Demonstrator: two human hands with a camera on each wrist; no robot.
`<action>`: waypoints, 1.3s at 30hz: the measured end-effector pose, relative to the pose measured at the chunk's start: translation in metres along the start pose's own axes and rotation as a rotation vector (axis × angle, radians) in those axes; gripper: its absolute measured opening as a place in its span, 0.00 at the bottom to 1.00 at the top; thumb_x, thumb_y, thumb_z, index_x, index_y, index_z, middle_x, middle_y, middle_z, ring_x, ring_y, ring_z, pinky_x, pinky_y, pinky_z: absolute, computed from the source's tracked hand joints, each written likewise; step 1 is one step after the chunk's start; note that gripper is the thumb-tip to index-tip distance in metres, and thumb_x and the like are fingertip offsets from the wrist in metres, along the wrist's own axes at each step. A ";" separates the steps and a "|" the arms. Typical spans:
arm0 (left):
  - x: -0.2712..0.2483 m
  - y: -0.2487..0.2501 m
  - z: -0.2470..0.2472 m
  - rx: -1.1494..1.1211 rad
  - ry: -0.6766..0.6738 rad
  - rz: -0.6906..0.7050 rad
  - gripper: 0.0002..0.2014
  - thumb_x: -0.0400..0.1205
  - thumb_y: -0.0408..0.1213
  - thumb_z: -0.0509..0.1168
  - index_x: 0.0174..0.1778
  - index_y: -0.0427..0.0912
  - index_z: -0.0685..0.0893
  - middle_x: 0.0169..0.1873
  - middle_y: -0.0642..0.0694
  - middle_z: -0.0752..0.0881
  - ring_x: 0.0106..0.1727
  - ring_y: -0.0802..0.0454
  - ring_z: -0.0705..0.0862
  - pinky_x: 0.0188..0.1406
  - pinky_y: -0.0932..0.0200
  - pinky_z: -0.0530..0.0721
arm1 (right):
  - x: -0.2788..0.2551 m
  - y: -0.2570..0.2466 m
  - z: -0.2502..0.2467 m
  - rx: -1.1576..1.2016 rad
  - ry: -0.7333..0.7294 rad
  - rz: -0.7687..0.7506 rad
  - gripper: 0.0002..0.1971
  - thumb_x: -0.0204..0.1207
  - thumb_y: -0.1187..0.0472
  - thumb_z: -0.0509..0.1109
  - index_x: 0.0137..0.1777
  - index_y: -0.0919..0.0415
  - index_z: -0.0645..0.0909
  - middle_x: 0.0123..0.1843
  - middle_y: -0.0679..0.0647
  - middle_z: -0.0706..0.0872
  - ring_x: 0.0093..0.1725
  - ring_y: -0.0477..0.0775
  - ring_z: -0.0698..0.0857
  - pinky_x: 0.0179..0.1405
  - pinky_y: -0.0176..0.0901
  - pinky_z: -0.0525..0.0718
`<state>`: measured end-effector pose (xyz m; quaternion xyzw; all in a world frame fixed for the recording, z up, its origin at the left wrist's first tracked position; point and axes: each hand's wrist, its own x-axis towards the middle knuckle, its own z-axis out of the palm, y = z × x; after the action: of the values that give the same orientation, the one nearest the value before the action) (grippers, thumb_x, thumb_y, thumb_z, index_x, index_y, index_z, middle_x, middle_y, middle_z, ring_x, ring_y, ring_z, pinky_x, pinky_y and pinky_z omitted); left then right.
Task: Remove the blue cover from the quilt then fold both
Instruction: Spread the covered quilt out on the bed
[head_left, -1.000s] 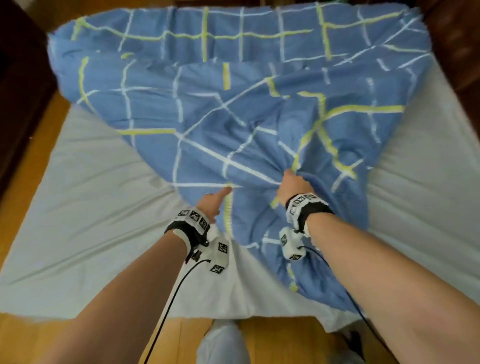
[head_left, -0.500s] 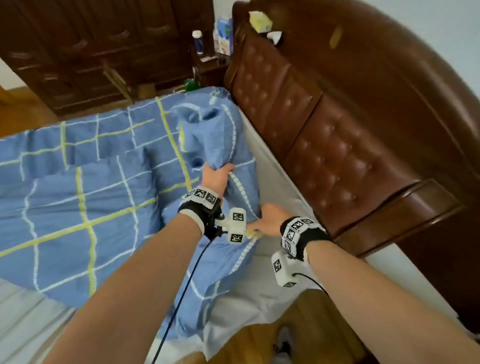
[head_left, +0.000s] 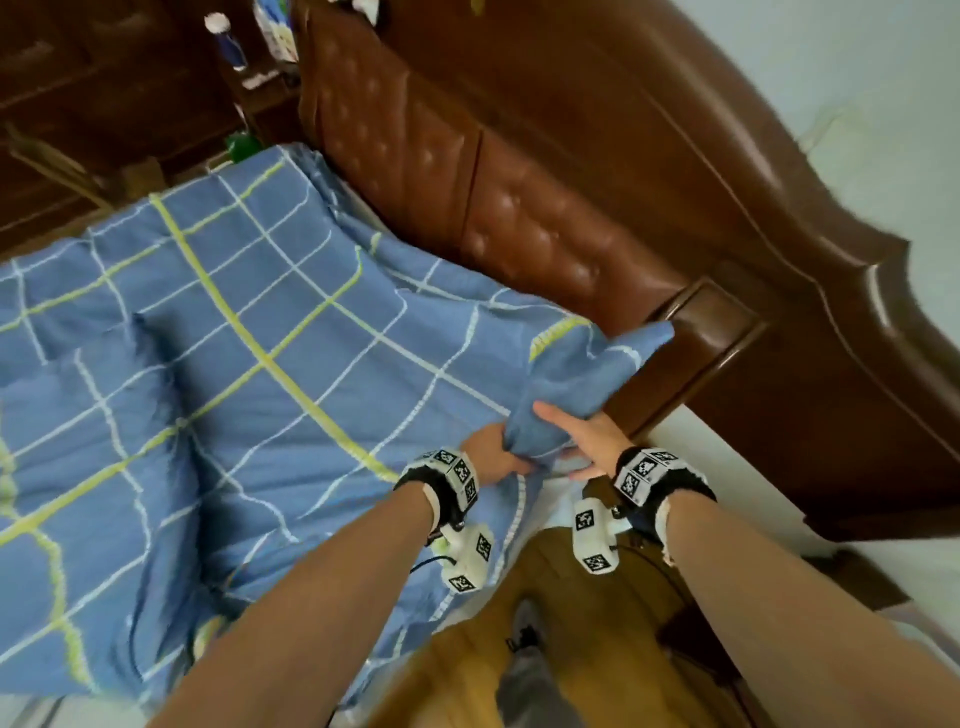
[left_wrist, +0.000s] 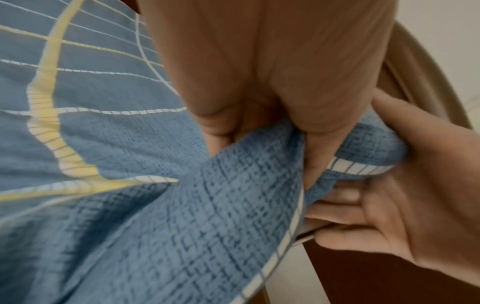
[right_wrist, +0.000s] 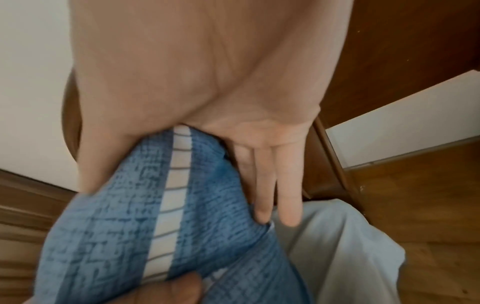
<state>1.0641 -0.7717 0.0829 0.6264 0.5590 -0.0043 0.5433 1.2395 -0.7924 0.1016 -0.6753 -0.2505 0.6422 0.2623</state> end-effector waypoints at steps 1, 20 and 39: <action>0.001 -0.009 0.005 0.010 -0.020 -0.001 0.27 0.65 0.47 0.79 0.57 0.37 0.87 0.49 0.42 0.88 0.53 0.48 0.85 0.47 0.57 0.80 | 0.006 0.004 0.005 -0.001 0.017 0.024 0.17 0.72 0.51 0.80 0.56 0.53 0.82 0.53 0.51 0.89 0.48 0.53 0.89 0.35 0.48 0.88; -0.002 0.024 -0.010 -0.057 -0.024 0.025 0.25 0.79 0.35 0.74 0.71 0.40 0.77 0.65 0.44 0.82 0.65 0.48 0.82 0.62 0.54 0.82 | -0.003 0.042 -0.062 -0.438 0.571 0.200 0.27 0.84 0.59 0.61 0.79 0.71 0.62 0.76 0.71 0.70 0.74 0.68 0.73 0.69 0.54 0.72; -0.388 -0.405 -0.251 -0.201 0.787 -0.522 0.22 0.81 0.44 0.69 0.71 0.44 0.79 0.68 0.42 0.81 0.68 0.43 0.79 0.70 0.54 0.74 | -0.055 0.007 0.535 -0.971 -0.246 -0.180 0.14 0.78 0.49 0.69 0.38 0.59 0.77 0.37 0.56 0.79 0.39 0.60 0.78 0.47 0.52 0.78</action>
<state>0.4818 -0.9567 0.1500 0.3638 0.8582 0.1510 0.3292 0.7024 -0.8175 0.1168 -0.6144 -0.6063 0.5015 -0.0588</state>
